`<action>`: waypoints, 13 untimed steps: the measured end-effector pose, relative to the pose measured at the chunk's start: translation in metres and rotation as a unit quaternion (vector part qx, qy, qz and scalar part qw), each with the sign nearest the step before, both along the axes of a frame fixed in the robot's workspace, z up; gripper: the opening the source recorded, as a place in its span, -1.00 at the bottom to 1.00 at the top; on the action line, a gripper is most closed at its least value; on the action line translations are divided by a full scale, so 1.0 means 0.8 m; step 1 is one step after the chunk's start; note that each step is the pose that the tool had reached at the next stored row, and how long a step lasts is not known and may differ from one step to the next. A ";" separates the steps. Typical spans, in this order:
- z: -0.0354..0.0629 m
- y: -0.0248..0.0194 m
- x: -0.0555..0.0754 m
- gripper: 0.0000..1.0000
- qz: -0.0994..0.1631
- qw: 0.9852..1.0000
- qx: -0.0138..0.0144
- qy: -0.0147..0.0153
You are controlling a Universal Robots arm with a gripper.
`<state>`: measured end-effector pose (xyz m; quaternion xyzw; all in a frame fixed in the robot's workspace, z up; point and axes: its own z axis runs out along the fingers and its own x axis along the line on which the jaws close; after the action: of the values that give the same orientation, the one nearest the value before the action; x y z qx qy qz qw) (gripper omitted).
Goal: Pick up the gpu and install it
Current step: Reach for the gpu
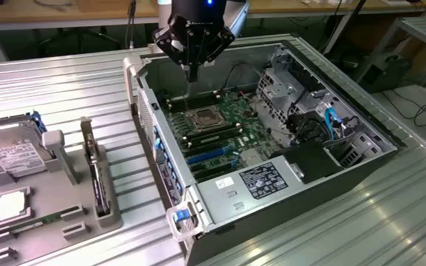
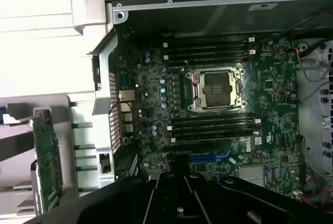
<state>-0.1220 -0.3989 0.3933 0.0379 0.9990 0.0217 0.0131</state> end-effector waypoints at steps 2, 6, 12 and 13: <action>0.000 0.0000 -0.001 -0.79 0.000 1.000 0.000 0.000; 0.000 0.0000 -0.007 -0.79 0.000 1.000 0.000 0.000; 0.000 0.0000 -0.015 -0.79 0.000 1.000 0.000 0.000; 0.000 0.0000 -0.016 -0.79 0.000 1.000 0.000 0.000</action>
<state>-0.1346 -0.3989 0.3933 0.0379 0.9990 0.0217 0.0131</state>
